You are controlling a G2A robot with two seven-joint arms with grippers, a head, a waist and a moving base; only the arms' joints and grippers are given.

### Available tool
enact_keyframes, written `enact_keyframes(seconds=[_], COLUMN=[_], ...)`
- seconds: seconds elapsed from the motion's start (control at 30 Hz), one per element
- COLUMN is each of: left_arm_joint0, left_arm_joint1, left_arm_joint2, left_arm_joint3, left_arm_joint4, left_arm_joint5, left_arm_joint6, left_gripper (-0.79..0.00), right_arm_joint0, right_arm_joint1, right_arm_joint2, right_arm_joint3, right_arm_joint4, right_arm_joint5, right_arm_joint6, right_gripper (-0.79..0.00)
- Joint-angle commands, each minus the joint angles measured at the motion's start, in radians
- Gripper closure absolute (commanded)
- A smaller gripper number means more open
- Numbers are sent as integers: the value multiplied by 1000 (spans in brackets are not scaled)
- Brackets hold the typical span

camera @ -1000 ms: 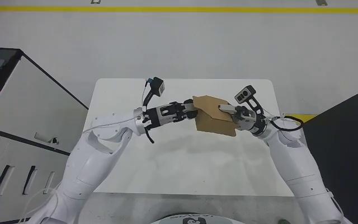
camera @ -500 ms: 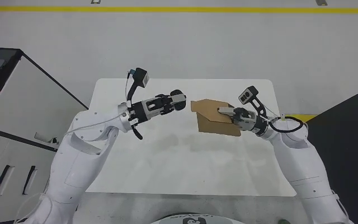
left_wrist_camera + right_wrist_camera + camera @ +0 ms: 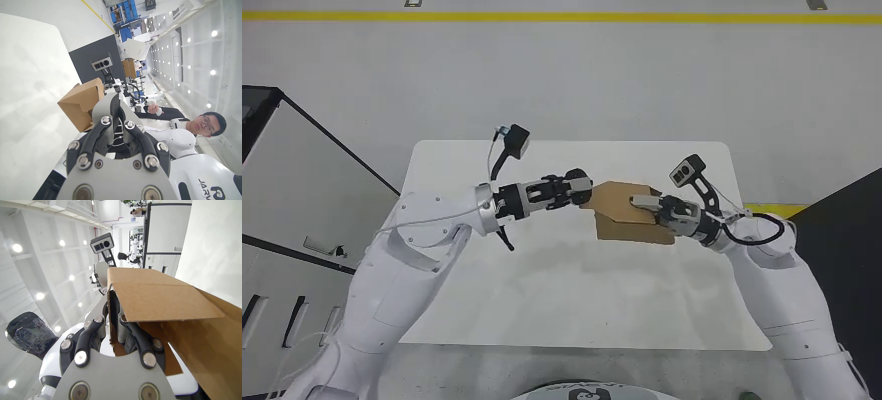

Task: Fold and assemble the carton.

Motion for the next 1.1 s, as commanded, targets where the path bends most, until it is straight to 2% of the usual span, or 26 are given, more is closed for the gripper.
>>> enact_keyframes(seconds=[0.0,0.47,0.87,1.07], left_arm_joint0=[5,26,14,16], left_arm_joint1=[0,-2,-6,-6], left_arm_joint2=[1,23,53,38], left_arm_joint3=[-2,-19,0,14], left_arm_joint4=[-7,-29,-40,-53], left_arm_joint5=[-3,-17,-21,-19], left_arm_joint6=[-1,0,-9,5], left_gripper=[0,0,0,0], right_arm_joint0=[0,13,13,14], right_arm_joint1=[-1,-7,-9,-10], right_arm_joint2=[2,-17,-22,-22], right_arm_joint3=[2,22,31,38], right_arm_joint4=[20,124,139,145], right_arm_joint5=[-4,-18,-45,-54], right_arm_joint6=[4,37,57,63], right_gripper=[0,0,0,0])
